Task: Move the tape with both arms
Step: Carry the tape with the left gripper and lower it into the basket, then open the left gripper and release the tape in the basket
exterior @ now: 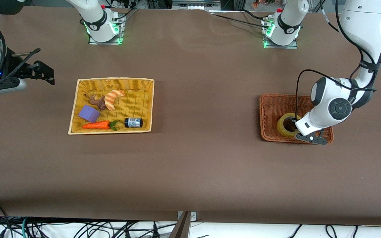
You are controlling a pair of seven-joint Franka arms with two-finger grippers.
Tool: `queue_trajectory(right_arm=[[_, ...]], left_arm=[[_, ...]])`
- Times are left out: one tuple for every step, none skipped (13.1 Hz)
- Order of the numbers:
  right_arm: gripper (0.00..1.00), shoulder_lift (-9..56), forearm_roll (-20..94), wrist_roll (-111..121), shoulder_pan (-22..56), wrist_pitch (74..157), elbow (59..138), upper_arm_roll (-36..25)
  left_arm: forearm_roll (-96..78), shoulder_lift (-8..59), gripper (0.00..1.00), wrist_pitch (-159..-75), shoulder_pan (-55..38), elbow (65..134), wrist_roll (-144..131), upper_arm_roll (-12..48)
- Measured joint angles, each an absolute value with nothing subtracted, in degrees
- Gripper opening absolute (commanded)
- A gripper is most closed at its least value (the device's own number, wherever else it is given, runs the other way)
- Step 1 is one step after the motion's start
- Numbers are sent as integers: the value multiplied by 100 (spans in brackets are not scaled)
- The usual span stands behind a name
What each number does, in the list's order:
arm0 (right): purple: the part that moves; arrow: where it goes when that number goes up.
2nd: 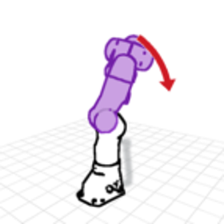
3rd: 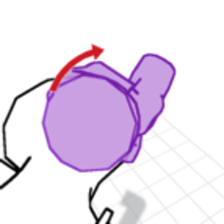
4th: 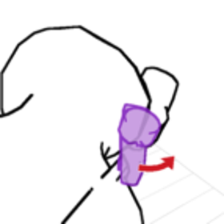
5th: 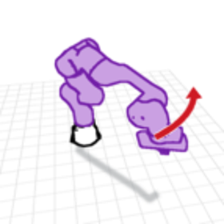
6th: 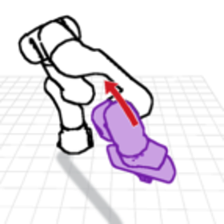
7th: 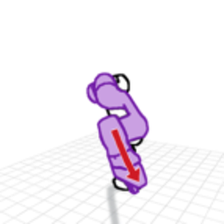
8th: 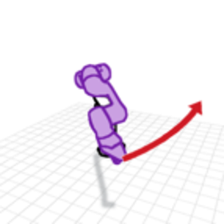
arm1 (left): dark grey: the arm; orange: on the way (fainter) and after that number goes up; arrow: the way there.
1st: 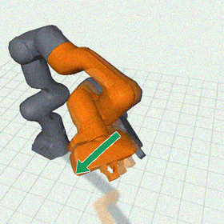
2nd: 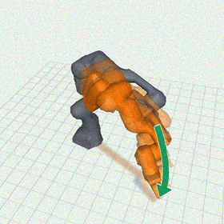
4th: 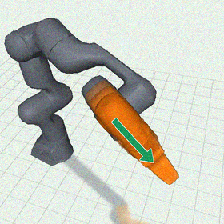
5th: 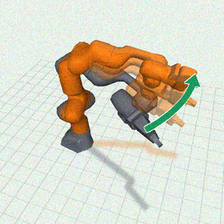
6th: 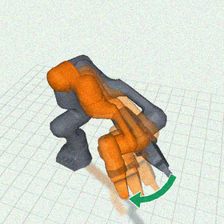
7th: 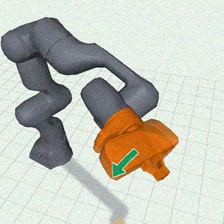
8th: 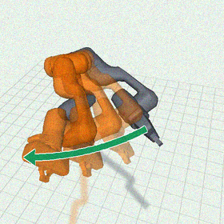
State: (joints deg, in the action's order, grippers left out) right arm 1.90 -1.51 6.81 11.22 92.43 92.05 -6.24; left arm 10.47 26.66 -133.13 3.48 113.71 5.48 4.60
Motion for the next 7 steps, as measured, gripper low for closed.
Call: queue_trajectory(right_arm=[[100, 189, -157, 681, 1119, 9243, 9201, -624], [100, 189, -169, 681, 1114, 9243, 9193, -624], [100, 189, -178, 681, 1109, 9243, 9185, -624], [100, 191, -181, 681, 1109, 9243, 9183, -623], [100, 200, -181, 681, 1109, 9239, 9182, -618], [100, 214, -181, 681, 1109, 9238, 9182, -605], [100, 232, -181, 681, 1110, 9238, 9182, -594]], left_arm=[[993, 2644, 100, -13139, 344, 11276, 535, 473], [826, 2584, 100, -12932, 333, 11164, 532, 489], [591, 2472, 100, -12663, 315, 11035, 532, 506], [357, 2322, 100, -12276, 282, 10862, 532, 520], [195, 2170, 100, -11780, 239, 10615, 532, 532], [111, 2032, 100, -11192, 197, 10273, 530, 541], [89, 1913, 100, -10535, 168, 9813, 523, 543]])
